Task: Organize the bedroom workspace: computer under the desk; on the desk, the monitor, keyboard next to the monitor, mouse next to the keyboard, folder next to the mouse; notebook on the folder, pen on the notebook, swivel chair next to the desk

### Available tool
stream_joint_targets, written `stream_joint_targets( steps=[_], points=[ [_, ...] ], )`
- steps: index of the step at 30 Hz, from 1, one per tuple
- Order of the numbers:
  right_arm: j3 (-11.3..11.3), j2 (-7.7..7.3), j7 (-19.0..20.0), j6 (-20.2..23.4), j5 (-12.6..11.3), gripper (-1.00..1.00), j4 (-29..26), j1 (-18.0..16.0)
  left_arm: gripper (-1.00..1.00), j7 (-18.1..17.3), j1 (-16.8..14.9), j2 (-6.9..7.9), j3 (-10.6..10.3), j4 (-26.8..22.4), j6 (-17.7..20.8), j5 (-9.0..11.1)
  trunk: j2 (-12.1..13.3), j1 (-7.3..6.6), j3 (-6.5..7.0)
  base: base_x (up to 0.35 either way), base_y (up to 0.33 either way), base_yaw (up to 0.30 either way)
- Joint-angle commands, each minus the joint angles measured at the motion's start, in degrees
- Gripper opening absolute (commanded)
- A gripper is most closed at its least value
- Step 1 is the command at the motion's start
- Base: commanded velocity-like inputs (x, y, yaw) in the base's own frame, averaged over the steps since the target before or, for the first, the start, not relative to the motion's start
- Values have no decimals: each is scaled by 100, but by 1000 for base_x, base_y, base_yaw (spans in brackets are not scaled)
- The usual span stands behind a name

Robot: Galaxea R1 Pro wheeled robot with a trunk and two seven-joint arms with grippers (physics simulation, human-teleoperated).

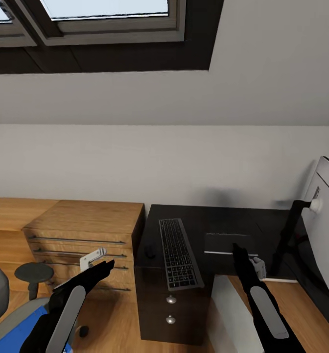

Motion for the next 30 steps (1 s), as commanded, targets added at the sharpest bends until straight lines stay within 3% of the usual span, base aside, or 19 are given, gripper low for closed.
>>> stream_joint_targets(
  steps=[1,6,19,30],
  points=[
    [8,-3,-2,-23,-109,-100,-2,-3,100,57,-4,1,-7,-7,9,62,-46,23,-25,-7,0,0],
    [9,-6,-6,-21,-279,-100,3,-3,100,57,-4,-3,-7,-1,9,73,-246,132,-115,-215,0,0],
    [30,-3,9,-20,-303,-100,10,-3,100,57,-4,-4,-7,2,9,79,-768,418,-348,-180,0,0],
    [32,-8,53,-20,-296,-100,4,-3,100,57,-4,5,10,2,9,73,-1209,660,-546,-26,0,0]
  ],
)
